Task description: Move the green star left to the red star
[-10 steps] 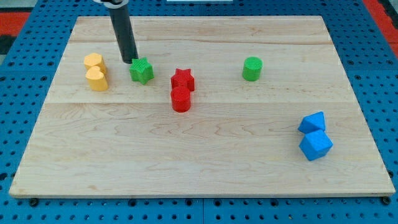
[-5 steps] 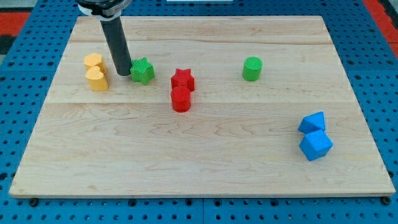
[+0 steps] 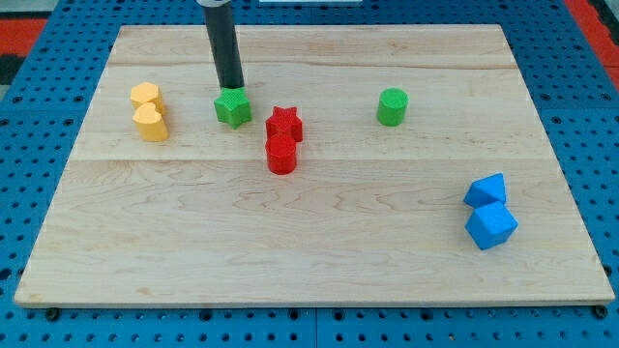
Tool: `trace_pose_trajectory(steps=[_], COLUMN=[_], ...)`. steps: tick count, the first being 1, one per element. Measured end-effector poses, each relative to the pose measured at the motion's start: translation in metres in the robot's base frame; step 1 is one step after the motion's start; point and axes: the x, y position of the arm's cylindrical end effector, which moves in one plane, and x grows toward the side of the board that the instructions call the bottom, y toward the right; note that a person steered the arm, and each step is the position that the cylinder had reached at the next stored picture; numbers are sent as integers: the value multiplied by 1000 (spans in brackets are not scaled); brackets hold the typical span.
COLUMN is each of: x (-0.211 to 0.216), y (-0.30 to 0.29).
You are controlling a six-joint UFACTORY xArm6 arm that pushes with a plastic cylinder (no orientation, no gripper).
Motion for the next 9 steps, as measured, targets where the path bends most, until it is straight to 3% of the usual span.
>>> trace_pose_trajectory(steps=[6,8,9], x=[29,-44,-34], y=[0,-41,-114])
